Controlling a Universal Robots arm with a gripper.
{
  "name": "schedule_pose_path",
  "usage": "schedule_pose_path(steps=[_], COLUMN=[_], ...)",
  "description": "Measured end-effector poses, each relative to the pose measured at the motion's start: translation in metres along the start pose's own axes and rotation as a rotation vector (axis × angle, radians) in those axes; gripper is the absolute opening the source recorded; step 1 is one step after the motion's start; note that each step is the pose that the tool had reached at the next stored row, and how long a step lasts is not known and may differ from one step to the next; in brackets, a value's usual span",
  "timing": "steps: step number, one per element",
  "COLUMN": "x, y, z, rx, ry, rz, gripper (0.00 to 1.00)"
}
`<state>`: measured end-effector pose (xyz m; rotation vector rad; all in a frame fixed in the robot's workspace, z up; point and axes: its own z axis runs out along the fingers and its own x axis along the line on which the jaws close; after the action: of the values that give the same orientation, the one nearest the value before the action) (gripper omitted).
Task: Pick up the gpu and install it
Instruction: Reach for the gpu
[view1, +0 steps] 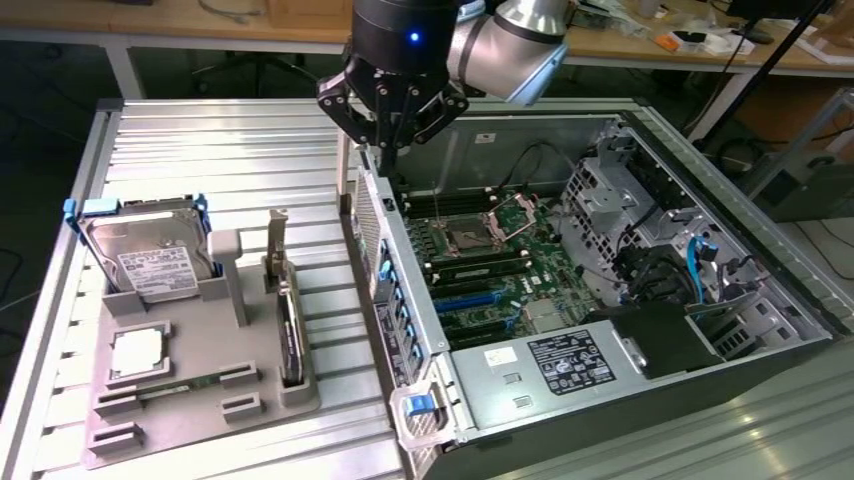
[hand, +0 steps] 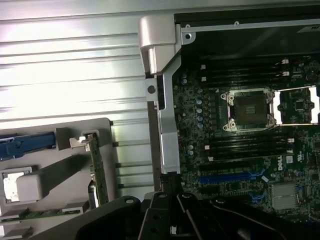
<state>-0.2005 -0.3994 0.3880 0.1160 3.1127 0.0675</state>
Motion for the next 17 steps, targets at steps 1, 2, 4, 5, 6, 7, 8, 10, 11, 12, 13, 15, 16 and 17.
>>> schedule_pose_path(steps=[1, 2, 4, 5, 6, 7, 8, 10, 11, 12, 13, 15, 16, 17], x=[0.0007, 0.0014, 0.0027, 0.0033, 0.0039, 0.0045, 0.0051, 0.0064, 0.007, 0.0075, 0.0082, 0.0093, 0.0098, 0.0104], y=[-0.0001, -0.0001, -0.0002, -0.0003, -0.0003, -0.0004, -0.0004, -0.0005, -0.0005, -0.0006, -0.0006, -0.0007, -0.0008, -0.0008], z=[0.0, 0.0001, 0.0001, 0.0001, 0.0002, 0.0002, 0.0002, 0.0002, 0.0002, 0.0002, 0.0002, 0.0002, 0.0003, 0.0003], rx=[-0.0001, -0.0001, -0.0001, -0.0001, -0.0001, -0.0001, -0.0001, 0.0, 0.0, -0.0001, -0.0001, 0.0, 0.0, -0.0001], ry=[0.0, -0.0001, -0.0001, -0.0001, -0.0001, -0.0001, -0.0001, -0.0001, -0.0001, -0.0001, -0.0001, -0.0001, 0.0, -0.0001], rz=[0.0, 0.0, 0.0, 0.0, 0.0, 0.0, 0.0, 0.0, 0.0, 0.0, 0.0, 0.0, 0.0, 0.0], gripper=[0.11, 0.11, 0.11, 0.11, 0.11, 0.11, 0.11, 0.11, 0.11, 0.11, 0.11, 0.11, 0.11, 0.11])
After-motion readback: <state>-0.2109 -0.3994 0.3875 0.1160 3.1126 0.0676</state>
